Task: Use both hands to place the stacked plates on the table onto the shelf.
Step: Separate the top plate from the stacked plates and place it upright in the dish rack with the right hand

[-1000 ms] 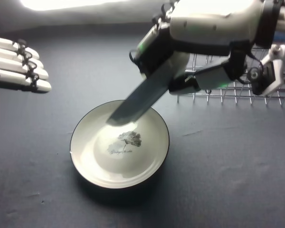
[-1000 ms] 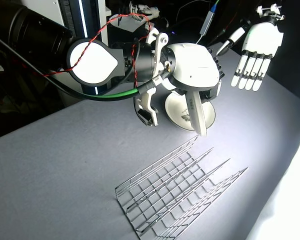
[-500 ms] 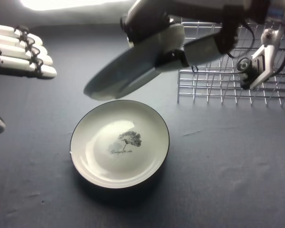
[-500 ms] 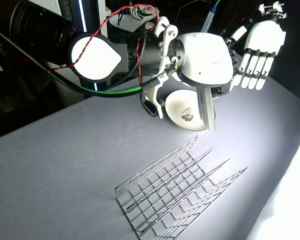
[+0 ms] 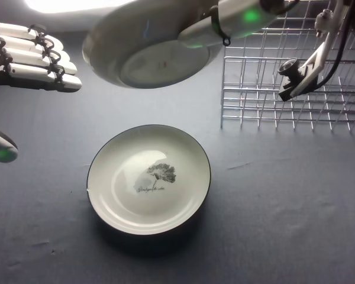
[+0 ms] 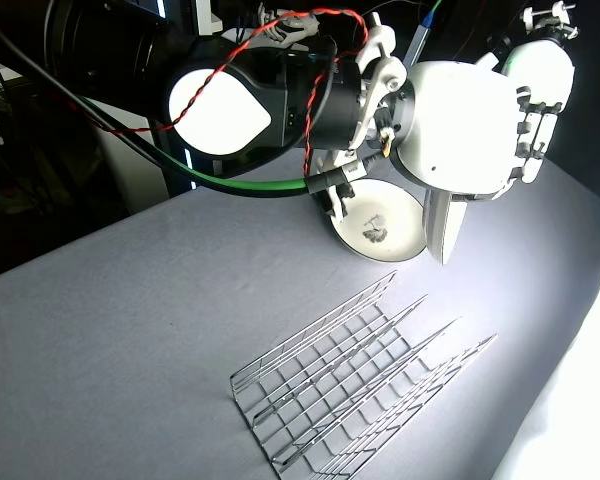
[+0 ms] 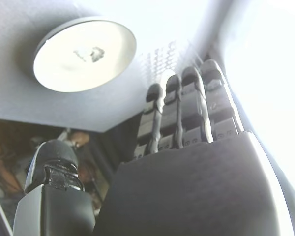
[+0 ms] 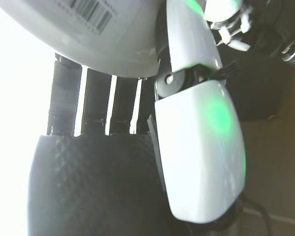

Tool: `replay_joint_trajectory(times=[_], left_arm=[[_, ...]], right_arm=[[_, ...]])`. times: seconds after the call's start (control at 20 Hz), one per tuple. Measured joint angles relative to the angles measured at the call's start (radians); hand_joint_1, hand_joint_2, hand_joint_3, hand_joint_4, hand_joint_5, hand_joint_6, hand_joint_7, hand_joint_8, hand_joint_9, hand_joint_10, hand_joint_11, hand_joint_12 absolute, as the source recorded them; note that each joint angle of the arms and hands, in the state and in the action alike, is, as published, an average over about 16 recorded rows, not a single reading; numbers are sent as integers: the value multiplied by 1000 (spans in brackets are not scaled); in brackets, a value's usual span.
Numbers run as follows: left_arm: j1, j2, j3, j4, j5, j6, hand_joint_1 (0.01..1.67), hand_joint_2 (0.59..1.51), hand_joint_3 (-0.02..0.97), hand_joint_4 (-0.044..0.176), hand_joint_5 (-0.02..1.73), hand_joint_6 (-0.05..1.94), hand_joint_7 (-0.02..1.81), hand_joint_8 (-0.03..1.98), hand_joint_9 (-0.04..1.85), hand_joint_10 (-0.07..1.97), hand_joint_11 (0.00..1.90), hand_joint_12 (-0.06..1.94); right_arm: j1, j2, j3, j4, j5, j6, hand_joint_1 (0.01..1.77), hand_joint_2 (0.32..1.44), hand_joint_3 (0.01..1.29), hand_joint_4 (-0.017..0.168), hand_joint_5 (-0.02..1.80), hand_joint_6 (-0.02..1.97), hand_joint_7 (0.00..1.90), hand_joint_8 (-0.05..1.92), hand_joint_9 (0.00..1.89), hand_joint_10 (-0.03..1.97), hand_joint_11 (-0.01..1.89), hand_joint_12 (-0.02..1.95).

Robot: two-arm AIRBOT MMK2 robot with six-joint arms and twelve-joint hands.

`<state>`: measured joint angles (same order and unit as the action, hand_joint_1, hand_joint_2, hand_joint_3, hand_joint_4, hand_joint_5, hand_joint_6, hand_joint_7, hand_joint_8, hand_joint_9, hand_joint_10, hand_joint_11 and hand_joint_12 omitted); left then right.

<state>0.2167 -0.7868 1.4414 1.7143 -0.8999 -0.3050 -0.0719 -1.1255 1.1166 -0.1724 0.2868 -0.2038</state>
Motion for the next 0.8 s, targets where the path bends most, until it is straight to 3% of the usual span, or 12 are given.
replay_joint_trajectory(times=[0.35,0.8], left_arm=[[11,-1,-11,-16,-11,43,14,1102,1,0,103,19,93,4,80,7,15,117],[21,0,-20,-32,-23,75,14,1102,1,0,112,19,89,4,74,7,16,79]], right_arm=[[20,13,30,142,-41,0,1369,1000,11,-7,897,1041,1052,722,1055,1063,974,1355],[35,73,59,183,-53,1,1374,1002,10,-7,895,1042,1041,751,1035,1084,963,1361]])
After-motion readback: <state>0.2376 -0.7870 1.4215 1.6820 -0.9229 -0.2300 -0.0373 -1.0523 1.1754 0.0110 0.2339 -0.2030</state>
